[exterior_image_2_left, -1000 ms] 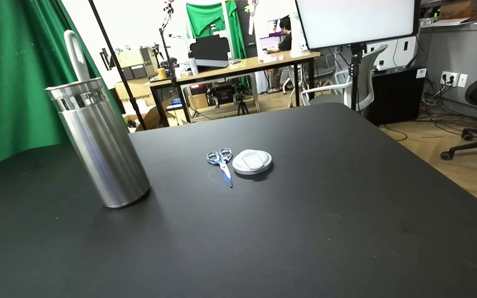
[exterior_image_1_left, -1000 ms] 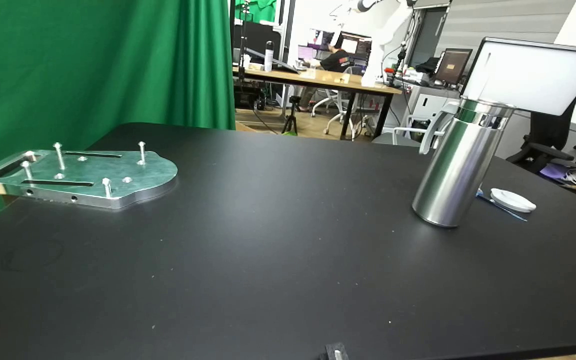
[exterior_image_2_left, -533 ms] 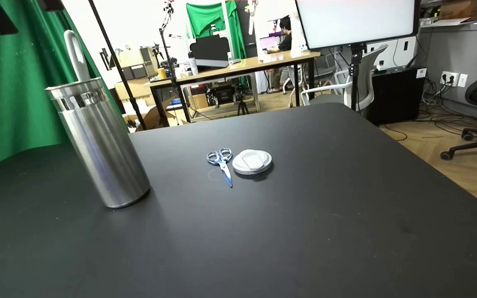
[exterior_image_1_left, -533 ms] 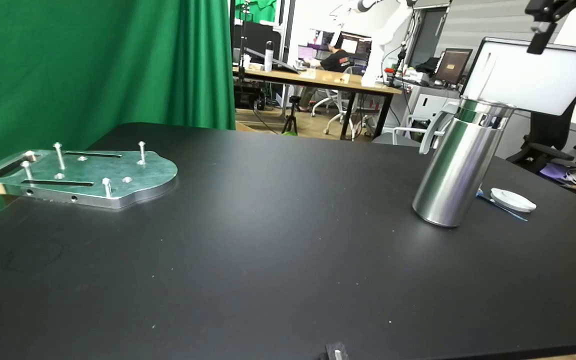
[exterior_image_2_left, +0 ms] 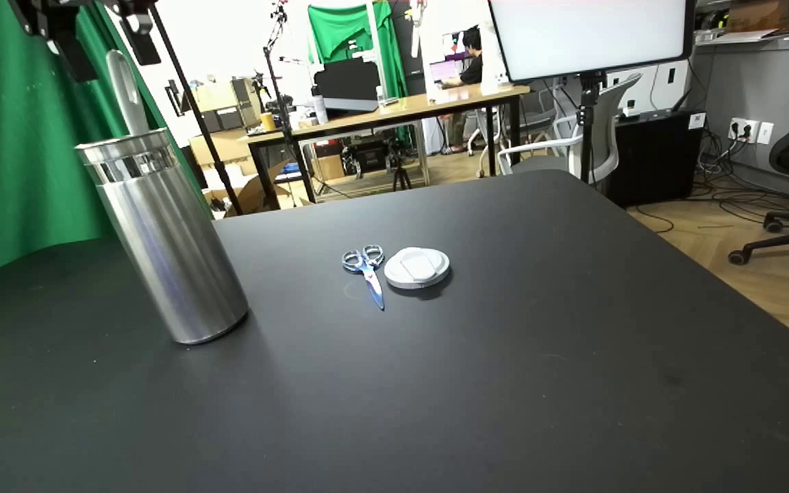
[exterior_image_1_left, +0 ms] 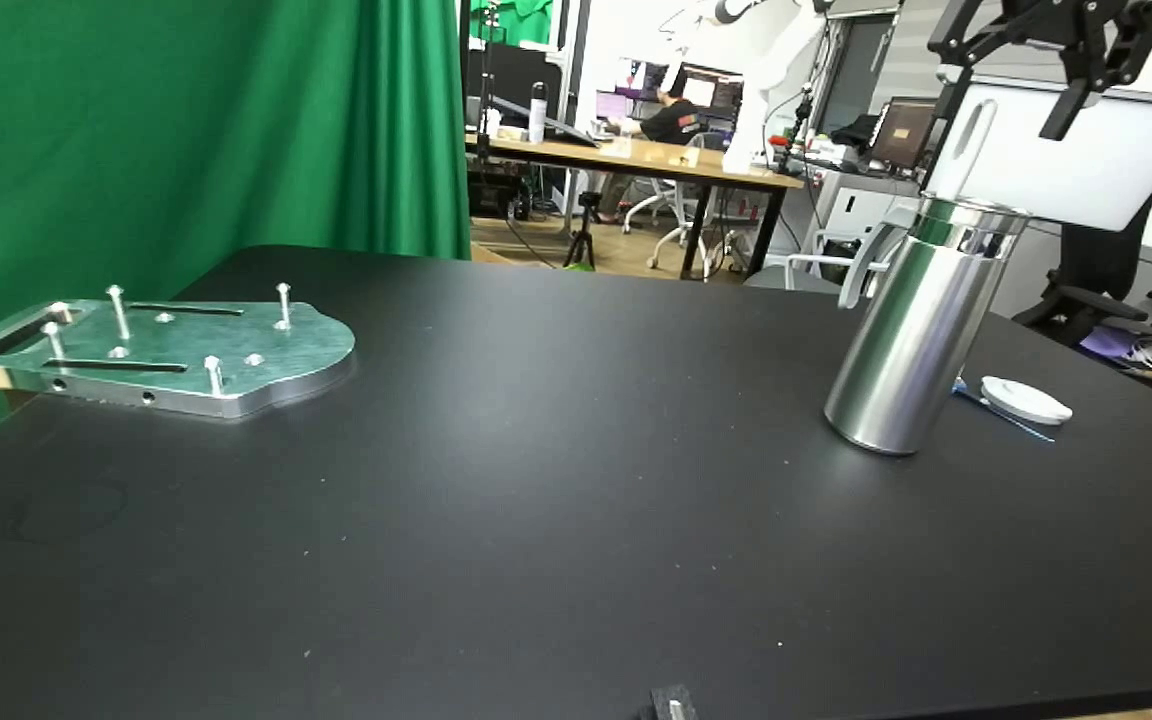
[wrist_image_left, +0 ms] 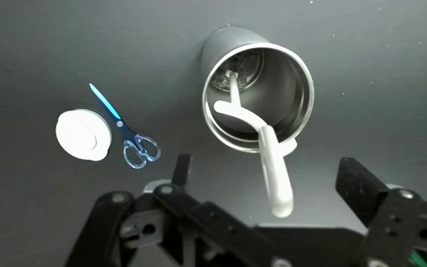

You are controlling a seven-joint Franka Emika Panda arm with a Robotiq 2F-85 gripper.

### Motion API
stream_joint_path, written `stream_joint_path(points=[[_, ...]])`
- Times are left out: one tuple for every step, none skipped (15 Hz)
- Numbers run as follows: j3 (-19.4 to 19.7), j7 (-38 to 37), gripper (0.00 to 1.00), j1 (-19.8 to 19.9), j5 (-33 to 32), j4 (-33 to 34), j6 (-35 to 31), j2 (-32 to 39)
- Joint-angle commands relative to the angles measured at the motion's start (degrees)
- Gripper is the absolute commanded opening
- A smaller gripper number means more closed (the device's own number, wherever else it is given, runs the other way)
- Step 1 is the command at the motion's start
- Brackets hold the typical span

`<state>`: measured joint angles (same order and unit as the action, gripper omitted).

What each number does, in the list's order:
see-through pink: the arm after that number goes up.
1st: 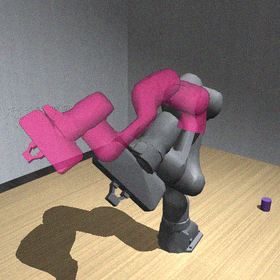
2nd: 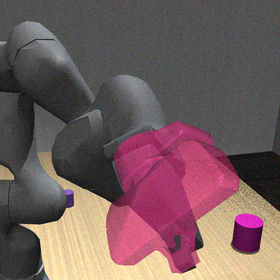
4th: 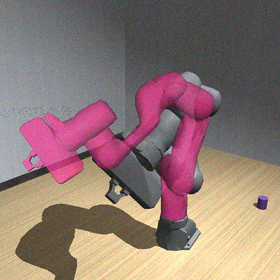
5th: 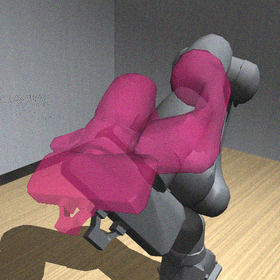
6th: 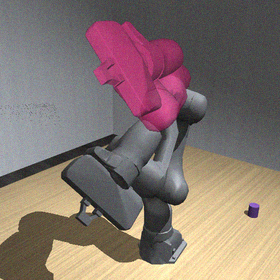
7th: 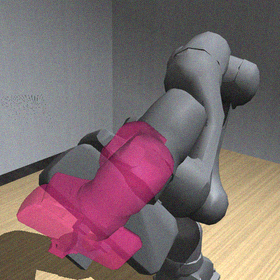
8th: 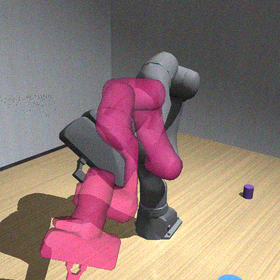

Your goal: Move the brush inside the flask up and down

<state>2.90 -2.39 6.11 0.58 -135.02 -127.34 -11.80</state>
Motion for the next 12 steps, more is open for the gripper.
stream_joint_path(points=[[0.18,-1.38,0.74,-1.21,2.00,4.21,1.41,3.44],[0.20,-1.33,0.67,-1.36,2.23,4.66,1.68,3.83],[0.23,-1.34,0.60,-1.44,2.41,5.02,1.90,4.12],[0.25,-1.35,0.53,-1.48,2.42,5.26,2.17,4.34],[0.22,-1.55,0.45,-1.44,1.89,5.68,2.86,4.62],[0.27,-1.46,0.39,-1.42,1.76,6.00,3.56,4.88],[0.28,-1.66,0.31,-1.31,1.25,6.52,4.84,5.18],[0.32,-1.69,0.25,-1.24,0.93,6.92,5.96,5.40],[0.42,-1.46,0.19,-1.17,0.74,7.57,7.90,5.61],[0.54,-1.12,0.11,-1.12,0.67,8.25,9.85,5.78],[0.66,-0.92,0.05,-1.04,0.59,8.87,11.60,5.89],[0.89,-0.34,0.00,-0.94,0.66,9.49,13.27,5.72]])
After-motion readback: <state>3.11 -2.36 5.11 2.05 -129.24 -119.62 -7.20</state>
